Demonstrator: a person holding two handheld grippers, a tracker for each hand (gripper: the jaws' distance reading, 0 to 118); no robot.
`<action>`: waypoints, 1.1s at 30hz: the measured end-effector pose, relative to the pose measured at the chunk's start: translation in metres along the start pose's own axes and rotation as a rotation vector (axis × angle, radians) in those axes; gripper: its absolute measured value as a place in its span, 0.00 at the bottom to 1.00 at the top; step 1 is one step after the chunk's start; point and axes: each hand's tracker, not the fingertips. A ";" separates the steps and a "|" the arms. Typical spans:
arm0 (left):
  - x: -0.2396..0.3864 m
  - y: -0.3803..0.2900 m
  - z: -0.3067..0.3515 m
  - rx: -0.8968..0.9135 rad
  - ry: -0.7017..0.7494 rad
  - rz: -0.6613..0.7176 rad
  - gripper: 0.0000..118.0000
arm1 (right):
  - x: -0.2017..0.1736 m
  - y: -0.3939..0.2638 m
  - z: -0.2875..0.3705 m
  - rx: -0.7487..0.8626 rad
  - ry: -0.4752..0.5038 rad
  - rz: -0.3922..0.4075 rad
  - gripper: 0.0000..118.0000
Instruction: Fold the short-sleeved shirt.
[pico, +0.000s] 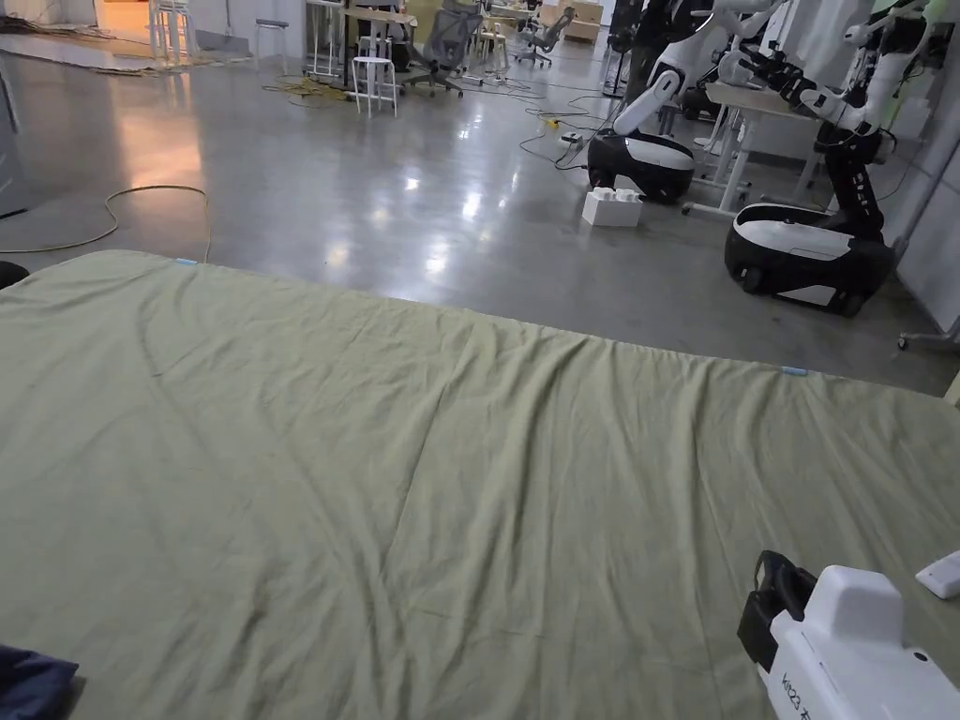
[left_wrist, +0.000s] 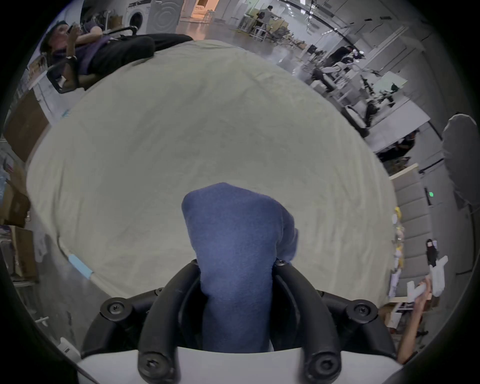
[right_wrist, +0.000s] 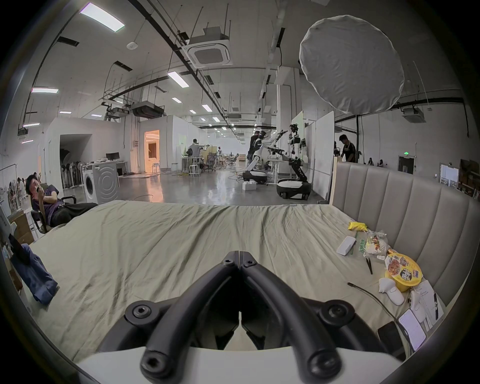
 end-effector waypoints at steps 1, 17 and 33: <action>-0.010 0.005 -0.007 0.004 0.013 0.000 0.33 | 0.000 -0.001 -0.001 -0.003 0.002 -0.002 0.00; 0.039 -0.013 0.000 0.322 0.359 -0.238 0.58 | 0.001 -0.004 -0.004 -0.012 0.027 -0.001 0.00; 0.259 -0.136 -0.076 0.830 0.057 -0.478 0.57 | -0.001 -0.009 0.003 -0.009 0.030 -0.006 0.00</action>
